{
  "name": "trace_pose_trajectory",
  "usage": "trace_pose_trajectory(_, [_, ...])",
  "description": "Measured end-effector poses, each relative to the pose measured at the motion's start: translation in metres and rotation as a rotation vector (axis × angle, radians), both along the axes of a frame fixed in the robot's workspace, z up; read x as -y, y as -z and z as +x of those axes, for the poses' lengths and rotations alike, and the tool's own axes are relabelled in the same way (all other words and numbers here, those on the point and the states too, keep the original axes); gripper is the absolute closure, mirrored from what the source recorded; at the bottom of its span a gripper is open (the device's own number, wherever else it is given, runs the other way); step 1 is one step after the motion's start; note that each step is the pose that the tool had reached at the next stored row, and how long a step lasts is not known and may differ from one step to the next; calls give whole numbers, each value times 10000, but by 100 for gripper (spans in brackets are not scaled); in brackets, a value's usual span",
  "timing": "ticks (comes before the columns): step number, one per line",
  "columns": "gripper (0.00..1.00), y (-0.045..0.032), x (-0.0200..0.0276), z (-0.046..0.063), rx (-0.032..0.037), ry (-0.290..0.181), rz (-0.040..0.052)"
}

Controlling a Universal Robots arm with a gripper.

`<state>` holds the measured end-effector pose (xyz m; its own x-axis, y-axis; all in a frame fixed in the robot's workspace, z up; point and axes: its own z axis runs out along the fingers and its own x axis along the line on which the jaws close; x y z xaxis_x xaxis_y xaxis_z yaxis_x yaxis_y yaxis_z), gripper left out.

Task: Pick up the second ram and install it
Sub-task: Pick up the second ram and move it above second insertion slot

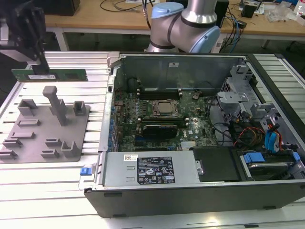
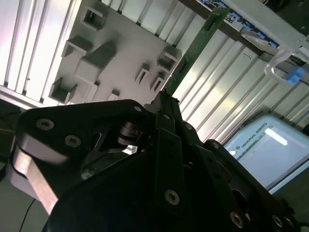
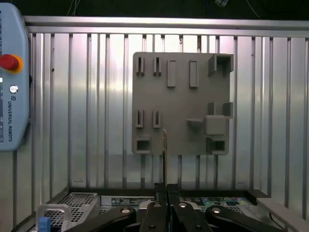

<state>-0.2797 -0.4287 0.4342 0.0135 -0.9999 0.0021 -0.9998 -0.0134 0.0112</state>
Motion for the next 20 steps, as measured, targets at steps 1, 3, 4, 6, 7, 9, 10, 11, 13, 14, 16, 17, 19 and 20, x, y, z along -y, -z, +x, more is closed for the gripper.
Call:
trace_pose_trajectory(1, [91,1,0,90,1,-2,1])
trace_pose_trajectory(3, [91,1,0,207,0,0,0])
trace_pose_trajectory(4, [91,1,0,262,-1,-2,-1])
trace_pose_trajectory(6, [91,2,0,332,-1,-2,0])
trace_pose_trajectory(7, [91,2,0,405,0,-1,1])
trace_pose_trajectory(9, [91,3,0,543,-1,-3,0])
trace_pose_trajectory(10, [91,4,0,626,-1,-1,0])
trace_pose_trajectory(11, [91,6,1,720,0,-4,1])
trace_pose_trajectory(13, [91,7,0,808,-1,-1,0])
trace_pose_trajectory(14, [91,8,1,887,-1,-3,0])
trace_pose_trajectory(16, [91,9,1,1029,0,-2,1])
trace_pose_trajectory(17, [91,9,1,1071,0,-3,1])
trace_pose_trajectory(19, [91,9,2,1253,-1,-3,0])
trace_pose_trajectory(20, [91,10,2,1311,-1,-2,0])
